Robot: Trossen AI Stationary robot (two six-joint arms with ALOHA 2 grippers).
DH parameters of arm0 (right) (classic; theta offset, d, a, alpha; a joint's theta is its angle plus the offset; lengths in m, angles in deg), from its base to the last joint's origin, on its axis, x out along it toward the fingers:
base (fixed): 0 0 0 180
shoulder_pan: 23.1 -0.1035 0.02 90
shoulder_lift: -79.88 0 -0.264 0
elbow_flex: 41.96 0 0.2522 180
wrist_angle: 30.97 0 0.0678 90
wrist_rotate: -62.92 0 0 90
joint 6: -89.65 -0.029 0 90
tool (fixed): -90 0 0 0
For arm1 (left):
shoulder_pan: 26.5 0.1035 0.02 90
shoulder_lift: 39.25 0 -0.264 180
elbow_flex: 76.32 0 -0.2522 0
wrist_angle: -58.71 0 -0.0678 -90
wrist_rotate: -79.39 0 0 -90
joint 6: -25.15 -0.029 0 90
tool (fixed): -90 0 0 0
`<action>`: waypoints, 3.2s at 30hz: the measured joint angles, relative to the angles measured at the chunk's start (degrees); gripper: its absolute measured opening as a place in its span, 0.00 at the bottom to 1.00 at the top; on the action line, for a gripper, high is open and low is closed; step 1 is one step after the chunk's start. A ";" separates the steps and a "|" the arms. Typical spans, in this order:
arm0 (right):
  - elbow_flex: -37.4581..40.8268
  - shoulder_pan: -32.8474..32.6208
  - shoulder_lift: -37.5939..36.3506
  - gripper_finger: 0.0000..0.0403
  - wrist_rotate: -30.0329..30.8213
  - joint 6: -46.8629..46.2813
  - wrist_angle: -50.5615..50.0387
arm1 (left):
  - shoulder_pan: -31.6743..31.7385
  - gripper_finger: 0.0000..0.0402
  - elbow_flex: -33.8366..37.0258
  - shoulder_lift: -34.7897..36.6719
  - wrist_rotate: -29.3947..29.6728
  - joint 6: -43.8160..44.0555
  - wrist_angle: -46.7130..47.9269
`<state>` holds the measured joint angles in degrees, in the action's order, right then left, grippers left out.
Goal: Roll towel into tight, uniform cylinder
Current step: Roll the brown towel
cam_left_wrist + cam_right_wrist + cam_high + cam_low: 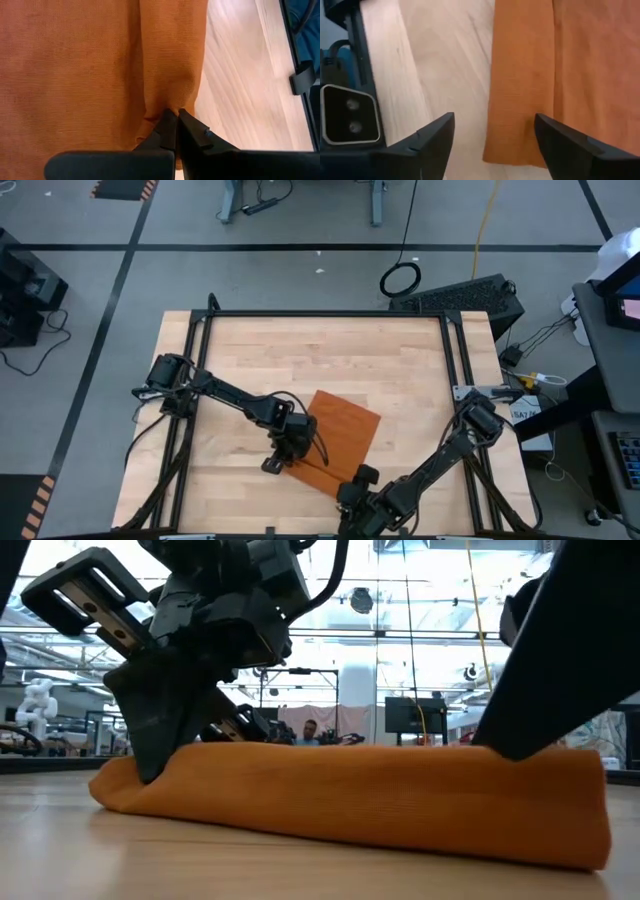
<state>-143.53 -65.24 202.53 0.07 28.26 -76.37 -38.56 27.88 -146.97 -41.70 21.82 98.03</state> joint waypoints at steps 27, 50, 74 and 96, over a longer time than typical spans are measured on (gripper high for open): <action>-5.59 3.27 4.79 0.66 -8.84 -5.72 -10.79 | 0.00 0.01 0.00 0.00 0.32 0.00 -0.84; -5.62 3.08 4.96 0.04 -10.74 -6.48 -9.33 | -8.56 0.62 4.13 14.82 11.74 0.01 -0.08; -5.53 1.96 5.03 0.02 -10.37 -6.23 -8.99 | -21.25 0.79 17.25 8.92 52.11 -12.51 -28.25; -5.44 8.08 5.14 0.02 -5.04 21.67 -8.07 | -16.82 0.11 16.49 15.30 42.14 11.46 -1.11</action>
<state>-148.97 -57.16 207.67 -4.96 49.93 -84.44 -55.37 44.37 -131.67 0.44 33.28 96.92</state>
